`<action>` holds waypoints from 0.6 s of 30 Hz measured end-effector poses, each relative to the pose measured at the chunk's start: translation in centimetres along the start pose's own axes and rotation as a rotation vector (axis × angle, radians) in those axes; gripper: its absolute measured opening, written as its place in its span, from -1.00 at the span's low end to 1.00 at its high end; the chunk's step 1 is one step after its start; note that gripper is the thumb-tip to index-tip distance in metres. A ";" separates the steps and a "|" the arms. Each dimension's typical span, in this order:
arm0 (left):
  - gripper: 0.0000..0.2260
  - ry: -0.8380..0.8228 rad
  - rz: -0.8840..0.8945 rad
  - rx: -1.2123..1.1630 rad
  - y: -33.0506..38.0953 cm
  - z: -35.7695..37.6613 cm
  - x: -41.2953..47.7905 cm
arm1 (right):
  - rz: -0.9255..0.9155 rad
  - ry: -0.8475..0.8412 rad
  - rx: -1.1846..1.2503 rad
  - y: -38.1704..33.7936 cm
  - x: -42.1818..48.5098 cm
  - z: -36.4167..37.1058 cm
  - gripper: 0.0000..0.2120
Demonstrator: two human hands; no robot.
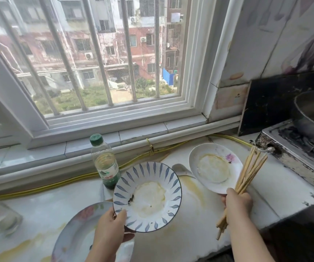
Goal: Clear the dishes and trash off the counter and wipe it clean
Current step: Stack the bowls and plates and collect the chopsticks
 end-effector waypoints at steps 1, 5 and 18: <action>-0.85 0.005 0.005 -0.005 -0.4 -0.8 -0.2 | -0.017 -0.029 -0.017 0.1 -0.7 -0.3 -0.84; -0.84 0.009 0.024 -0.056 -2.1 -4.8 -1.8 | -0.093 -0.164 -0.099 0.9 -5.0 -1.0 -0.85; -0.90 0.192 -0.018 -0.197 -10.2 -19.9 -4.7 | -0.023 -0.655 -0.393 8.6 -20.2 0.9 -0.96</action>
Point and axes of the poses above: each hand's wrist, its own x-axis towards the middle knuckle, its own z-axis out of the palm, y = z × x, the point moved 2 cm from there along x, towards the middle knuckle, and after that the axes turned 11 degrees about x, right-handed, at the moved point
